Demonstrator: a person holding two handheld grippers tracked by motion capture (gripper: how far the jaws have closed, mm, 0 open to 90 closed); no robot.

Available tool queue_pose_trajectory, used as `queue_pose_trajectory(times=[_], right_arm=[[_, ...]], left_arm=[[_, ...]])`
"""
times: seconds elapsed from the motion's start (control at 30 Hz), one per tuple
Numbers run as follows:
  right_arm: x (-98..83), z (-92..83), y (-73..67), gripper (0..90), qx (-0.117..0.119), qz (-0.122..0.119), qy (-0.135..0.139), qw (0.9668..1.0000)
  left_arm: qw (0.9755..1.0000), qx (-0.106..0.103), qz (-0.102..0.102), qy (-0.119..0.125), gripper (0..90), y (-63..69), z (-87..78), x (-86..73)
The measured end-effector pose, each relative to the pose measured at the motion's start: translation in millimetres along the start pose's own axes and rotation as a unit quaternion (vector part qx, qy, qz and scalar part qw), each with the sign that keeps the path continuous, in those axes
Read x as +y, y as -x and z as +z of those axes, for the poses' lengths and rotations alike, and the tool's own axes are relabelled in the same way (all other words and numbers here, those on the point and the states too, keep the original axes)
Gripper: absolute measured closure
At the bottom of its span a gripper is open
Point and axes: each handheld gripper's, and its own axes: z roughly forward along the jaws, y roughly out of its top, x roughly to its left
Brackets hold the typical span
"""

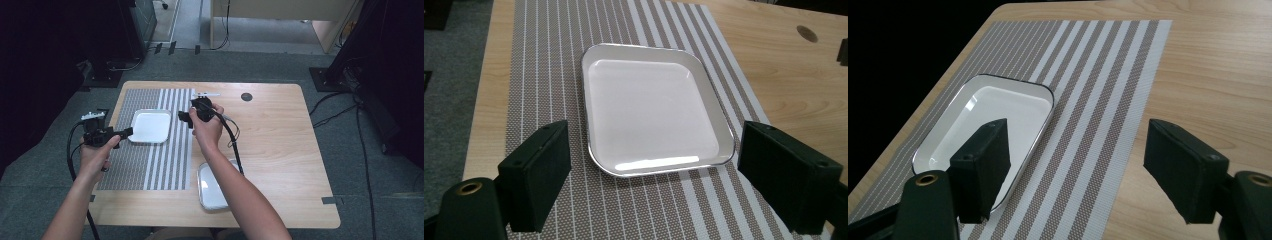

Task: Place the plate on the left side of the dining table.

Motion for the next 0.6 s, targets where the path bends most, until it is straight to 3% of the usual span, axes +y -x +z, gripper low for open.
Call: queue_pose_trajectory(times=[0.17, 0.4, 0.6], right_arm=[[-4.0, -18.9, 1.8, 25.2, -0.002, -0.002, 0.004, 1.0000], [-10.9, -46.3, 1.2, 24.4, 0.008, -0.015, 0.014, 0.9998], [-20.6, -67.6, 3.8, 24.0, 0.002, -0.033, 0.027, 0.9991]], left_arm=[[0.9998, 0.016, 0.010, 0.011, 14.0, 10.1, -10.5, -6.5], [0.9994, 0.011, 0.008, 0.032, 14.0, 22.7, -23.1, -16.7], [0.9990, 0.005, 0.011, 0.043, 14.1, 31.8, -36.2, -26.4]])
